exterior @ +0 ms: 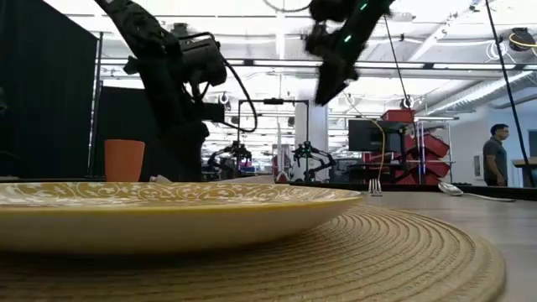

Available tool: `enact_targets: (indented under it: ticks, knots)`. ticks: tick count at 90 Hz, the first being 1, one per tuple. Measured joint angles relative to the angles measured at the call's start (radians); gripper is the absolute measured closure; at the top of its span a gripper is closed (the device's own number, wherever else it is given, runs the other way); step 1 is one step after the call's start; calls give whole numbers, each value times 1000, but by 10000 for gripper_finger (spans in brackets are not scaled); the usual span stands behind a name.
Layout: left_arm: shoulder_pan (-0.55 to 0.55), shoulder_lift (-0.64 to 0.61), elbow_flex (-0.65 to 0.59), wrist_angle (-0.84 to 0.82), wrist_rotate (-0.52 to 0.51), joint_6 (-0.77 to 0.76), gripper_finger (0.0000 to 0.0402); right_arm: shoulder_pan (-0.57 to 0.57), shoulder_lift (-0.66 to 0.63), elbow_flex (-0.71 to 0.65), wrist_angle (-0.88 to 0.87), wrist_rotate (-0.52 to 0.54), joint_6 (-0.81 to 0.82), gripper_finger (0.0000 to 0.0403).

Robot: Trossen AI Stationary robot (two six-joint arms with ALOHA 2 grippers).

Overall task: Set table place
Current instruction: Fold the light orange napkin on the table

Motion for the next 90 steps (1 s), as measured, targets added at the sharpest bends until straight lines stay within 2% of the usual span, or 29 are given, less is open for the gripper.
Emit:
enact_targets:
  ticks: [15, 25, 38, 56, 78, 90]
  knots:
    - [2, -12, 49, 10, -100, 125, 299, 65, -114, -29, -109, -3, 143, 229]
    - [13, -12, 99, 11, -105, 229, 299, 125, -166, -75, -127, 0, 213, 229]
    - [76, 22, 162, 7, 3, 298, 299, 213, -225, -172, -126, 73, 293, 229]
    - [198, 102, 280, -7, 254, 244, 299, 319, -346, -362, -113, 168, 468, 229]
    - [241, 248, 462, -121, 380, 197, 299, 440, -591, -672, 56, 306, 621, 229]
    - [230, 350, 554, -220, 417, 198, 299, 443, -714, -742, 94, 295, 600, 229]
